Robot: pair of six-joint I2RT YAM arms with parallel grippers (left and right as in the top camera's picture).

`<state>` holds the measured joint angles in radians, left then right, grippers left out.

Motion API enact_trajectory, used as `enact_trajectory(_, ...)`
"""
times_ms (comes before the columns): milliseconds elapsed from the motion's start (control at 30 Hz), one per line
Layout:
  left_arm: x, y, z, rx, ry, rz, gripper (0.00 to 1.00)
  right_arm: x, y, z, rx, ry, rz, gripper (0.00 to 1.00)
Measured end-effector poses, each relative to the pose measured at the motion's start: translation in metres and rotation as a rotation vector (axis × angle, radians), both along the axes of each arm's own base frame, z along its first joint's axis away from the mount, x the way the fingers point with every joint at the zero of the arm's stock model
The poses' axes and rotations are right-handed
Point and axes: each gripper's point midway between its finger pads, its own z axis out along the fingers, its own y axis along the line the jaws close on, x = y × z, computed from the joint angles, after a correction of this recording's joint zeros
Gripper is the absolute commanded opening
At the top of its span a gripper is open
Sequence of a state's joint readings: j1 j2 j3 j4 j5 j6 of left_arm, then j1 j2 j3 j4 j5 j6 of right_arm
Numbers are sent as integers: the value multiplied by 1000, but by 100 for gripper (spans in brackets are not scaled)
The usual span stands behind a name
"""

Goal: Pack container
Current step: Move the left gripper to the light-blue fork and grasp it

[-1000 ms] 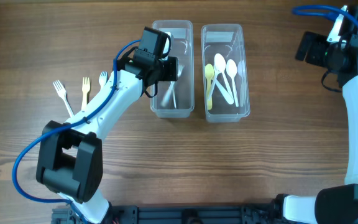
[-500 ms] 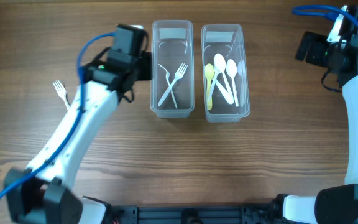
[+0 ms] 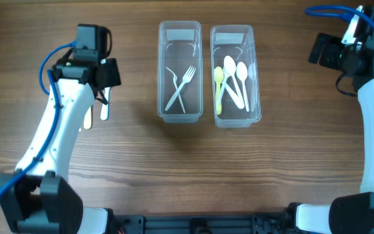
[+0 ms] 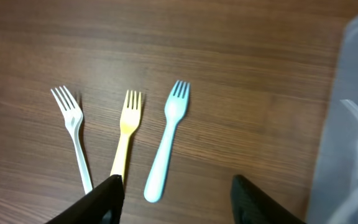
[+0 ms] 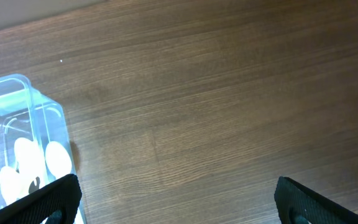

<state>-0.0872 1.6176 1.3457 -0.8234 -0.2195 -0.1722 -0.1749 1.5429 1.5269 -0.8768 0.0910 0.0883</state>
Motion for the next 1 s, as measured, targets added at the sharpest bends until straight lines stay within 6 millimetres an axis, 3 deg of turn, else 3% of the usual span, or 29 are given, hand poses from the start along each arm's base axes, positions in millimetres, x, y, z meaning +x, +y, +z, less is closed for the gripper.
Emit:
enact_trajectory(367,3,21,-102,-63,172,-3,54,0,0,0,0,0,0,100)
enact_trajectory(733,9,20,-156,-91,241,-2,54,0,0,0,0,0,0,100)
enact_trajectory(800,12,20,-156,-95,230,-7,53,0,0,0,0,0,0,100)
enact_trajectory(867,13,19,-157,-97,229,-12,43,0,0,0,0,0,0,100)
enact_trajectory(967,14,17,-157,-104,226,-25,15,0,0,0,0,0,0,100)
enact_trajectory(1000,15,16,-157,-109,225,-28,13,0,0,0,0,-1,0,100)
